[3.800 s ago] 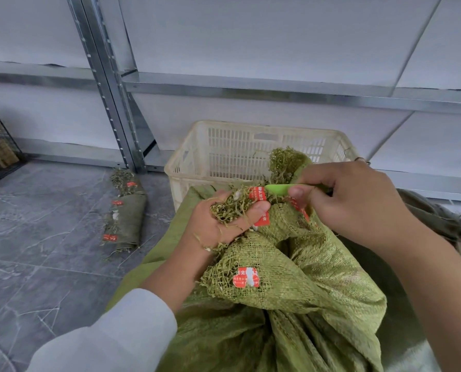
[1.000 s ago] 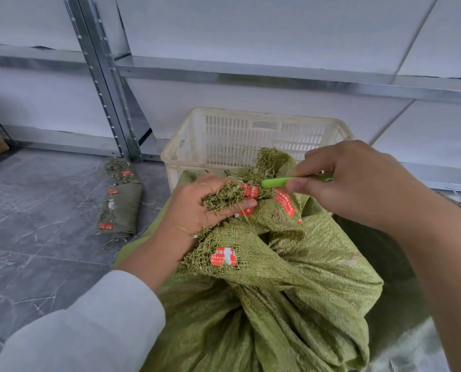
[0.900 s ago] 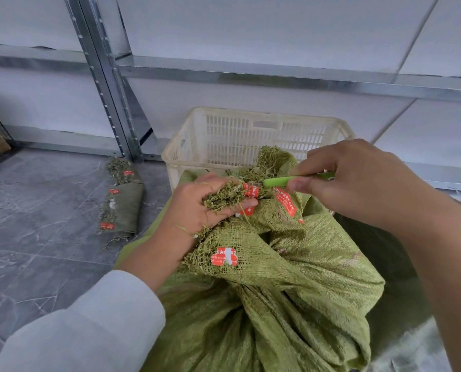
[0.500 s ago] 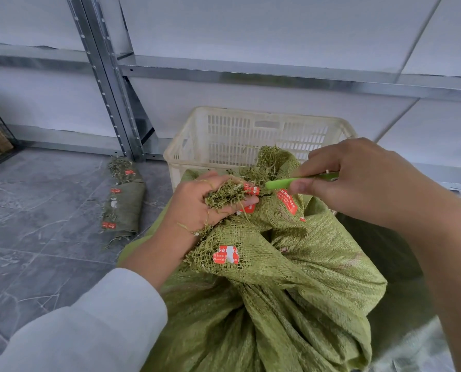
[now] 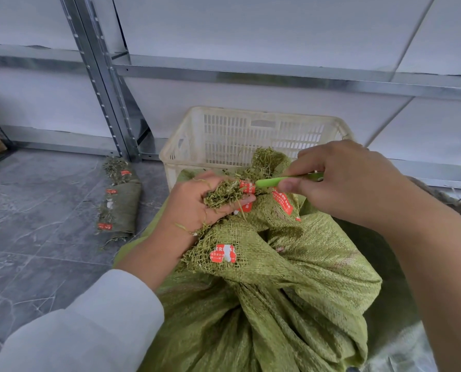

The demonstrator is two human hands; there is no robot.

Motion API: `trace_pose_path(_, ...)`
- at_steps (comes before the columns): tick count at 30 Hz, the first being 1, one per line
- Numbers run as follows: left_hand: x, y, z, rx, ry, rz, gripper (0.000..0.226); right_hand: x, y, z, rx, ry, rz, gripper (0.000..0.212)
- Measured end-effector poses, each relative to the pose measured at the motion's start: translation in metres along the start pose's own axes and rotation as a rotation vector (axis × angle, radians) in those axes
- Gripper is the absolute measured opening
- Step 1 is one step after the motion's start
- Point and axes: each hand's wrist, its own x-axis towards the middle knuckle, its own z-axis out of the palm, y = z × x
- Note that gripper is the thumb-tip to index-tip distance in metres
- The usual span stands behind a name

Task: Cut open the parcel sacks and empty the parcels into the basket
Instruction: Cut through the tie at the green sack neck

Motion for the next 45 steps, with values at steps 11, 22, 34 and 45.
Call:
trace_pose_path(11, 0.000, 0.006, 0.004, -0.307, 0.027, -0.350, 0.023, 0.003, -0.009, 0.011, -0.178, 0.106, -0.145, 0.028)
trace_pose_path(22, 0.007, 0.008, -0.001, -1.445, 0.229, -1.134, 0.076, 0.007, -0.018, 0.022, -0.174, 0.248, -0.094, 0.035)
trace_pose_path(34, -0.014, 0.006, 0.003, -0.018, 0.298, -0.437, 0.012, 0.016, 0.013, 0.020, 0.271, 0.148, 0.115, 0.012)
trace_pose_path(45, -0.012, 0.015, -0.009, 0.021, 0.210, -0.207, 0.024, 0.023, 0.009, 0.058, 0.825, -0.034, 0.423, 0.050)
